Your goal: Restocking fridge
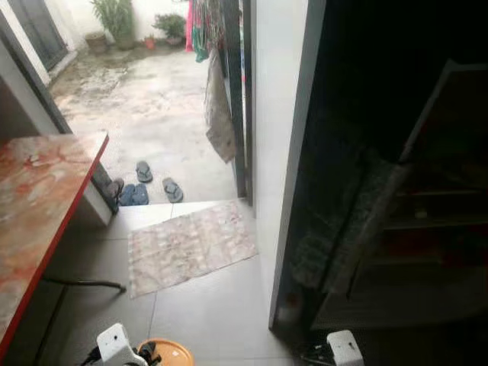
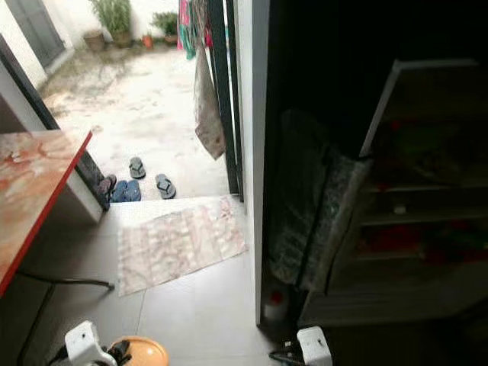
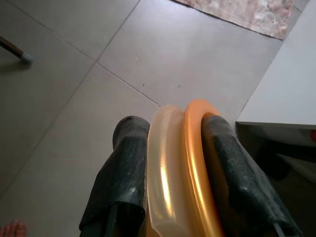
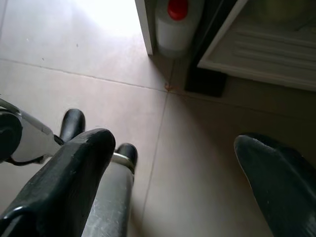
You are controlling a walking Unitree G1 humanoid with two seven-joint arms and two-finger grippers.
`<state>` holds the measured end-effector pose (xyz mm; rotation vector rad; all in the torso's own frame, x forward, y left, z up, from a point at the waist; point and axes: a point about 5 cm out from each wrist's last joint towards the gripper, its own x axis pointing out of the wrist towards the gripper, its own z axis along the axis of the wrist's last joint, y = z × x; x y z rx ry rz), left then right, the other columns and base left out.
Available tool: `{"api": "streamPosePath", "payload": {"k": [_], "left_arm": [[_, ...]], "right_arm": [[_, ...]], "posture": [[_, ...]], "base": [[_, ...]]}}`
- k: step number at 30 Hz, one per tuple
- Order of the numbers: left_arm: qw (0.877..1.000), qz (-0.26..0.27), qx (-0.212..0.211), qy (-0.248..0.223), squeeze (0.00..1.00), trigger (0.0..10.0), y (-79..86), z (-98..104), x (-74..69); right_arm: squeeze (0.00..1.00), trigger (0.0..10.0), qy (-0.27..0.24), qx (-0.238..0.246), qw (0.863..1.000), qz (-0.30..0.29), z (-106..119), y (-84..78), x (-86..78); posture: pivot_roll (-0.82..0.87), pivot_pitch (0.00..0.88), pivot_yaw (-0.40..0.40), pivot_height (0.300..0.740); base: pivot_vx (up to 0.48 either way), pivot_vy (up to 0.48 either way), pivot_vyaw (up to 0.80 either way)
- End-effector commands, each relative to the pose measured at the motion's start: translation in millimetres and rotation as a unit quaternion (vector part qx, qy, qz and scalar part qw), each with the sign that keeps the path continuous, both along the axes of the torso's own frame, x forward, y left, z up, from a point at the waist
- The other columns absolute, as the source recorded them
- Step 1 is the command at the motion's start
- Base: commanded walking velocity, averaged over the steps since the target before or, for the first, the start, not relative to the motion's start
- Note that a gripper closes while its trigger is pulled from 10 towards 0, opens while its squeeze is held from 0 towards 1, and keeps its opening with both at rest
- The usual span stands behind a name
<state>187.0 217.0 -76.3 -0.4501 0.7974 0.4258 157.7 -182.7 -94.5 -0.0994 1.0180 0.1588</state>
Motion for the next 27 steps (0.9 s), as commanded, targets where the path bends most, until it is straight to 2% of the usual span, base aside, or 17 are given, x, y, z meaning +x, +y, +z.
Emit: {"api": "streamPosePath", "payload": {"k": [1,21,24,27], "left_arm": [[1.0,-0.007,-0.008,0.024,0.0,10.0,-3.2,-5.9,-9.4],[1.0,-0.006,-0.007,0.024,0.0,10.0,-1.6,-5.9,-10.1],[1.0,-0.006,-0.007,0.024,0.0,10.0,-1.5,-6.0,-10.2],[1.0,-0.006,-0.007,0.025,0.0,10.0,-1.8,-6.2,-10.6]], "right_arm": [[0.0,10.0,0.009,0.007,1.0,0.003,-1.8,4.7,-3.0],[0.0,10.0,0.012,0.013,1.0,-0.001,-2.2,12.4,-1.2],[0.0,10.0,0.012,0.023,1.0,-0.013,-2.2,15.9,-0.2],[0.0,10.0,0.018,0.015,1.0,-0.001,-3.0,17.7,-1.4]], "posture": [[-0.01,0.066,0.0,0.74],[-0.01,0.065,-0.002,0.74],[-0.01,0.07,0.0,0.74],[-0.01,0.072,-0.001,0.74]], "base": [[0.0,-0.382,0.0],[0.0,-0.382,0.0],[0.0,-0.384,-0.55],[0.0,-0.381,-0.77]]}}
